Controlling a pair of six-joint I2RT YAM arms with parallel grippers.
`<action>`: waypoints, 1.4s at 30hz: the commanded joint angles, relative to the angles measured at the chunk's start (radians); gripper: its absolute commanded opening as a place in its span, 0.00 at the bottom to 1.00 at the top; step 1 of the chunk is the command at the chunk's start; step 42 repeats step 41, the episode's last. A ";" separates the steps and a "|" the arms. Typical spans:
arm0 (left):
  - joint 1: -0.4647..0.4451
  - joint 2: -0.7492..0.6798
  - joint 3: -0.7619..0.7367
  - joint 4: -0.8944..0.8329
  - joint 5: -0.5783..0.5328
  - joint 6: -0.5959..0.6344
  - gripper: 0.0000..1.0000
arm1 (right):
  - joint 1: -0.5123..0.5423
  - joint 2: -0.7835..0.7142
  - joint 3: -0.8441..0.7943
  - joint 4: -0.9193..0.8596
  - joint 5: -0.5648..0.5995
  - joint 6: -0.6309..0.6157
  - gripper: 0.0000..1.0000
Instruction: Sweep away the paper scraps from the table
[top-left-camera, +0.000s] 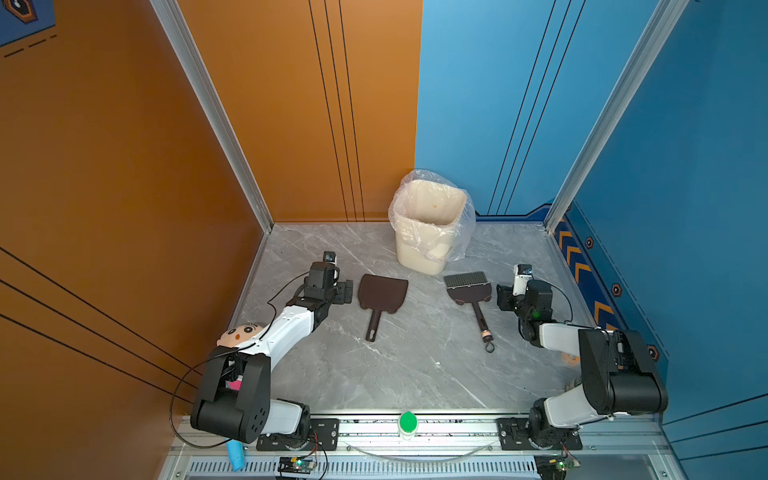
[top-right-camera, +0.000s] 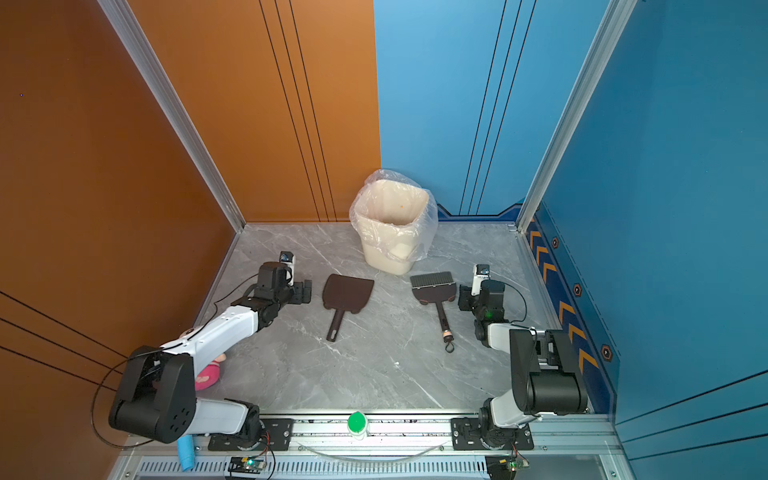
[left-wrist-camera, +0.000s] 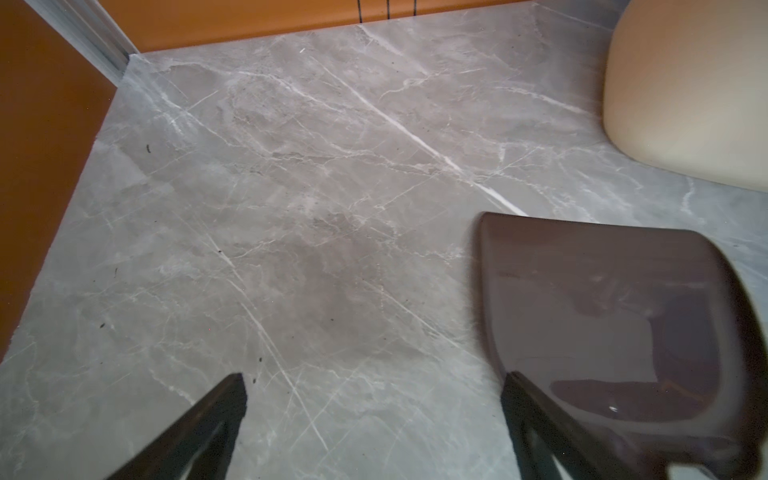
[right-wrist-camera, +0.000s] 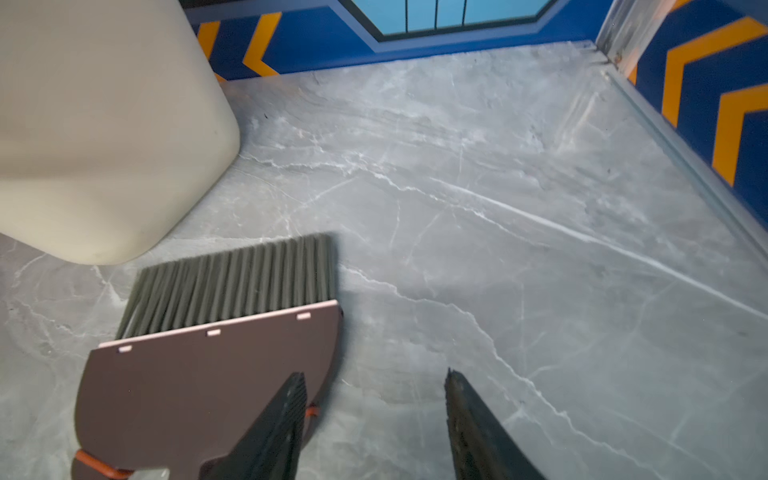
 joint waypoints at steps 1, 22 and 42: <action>0.051 -0.014 -0.082 0.197 0.005 0.056 0.98 | 0.011 -0.003 -0.064 0.150 0.106 -0.021 0.57; 0.166 0.167 -0.362 0.858 0.159 0.070 0.98 | 0.020 0.021 -0.091 0.213 0.162 -0.010 0.84; 0.152 0.170 -0.354 0.850 0.103 0.071 0.98 | 0.025 0.021 -0.090 0.215 0.171 -0.013 1.00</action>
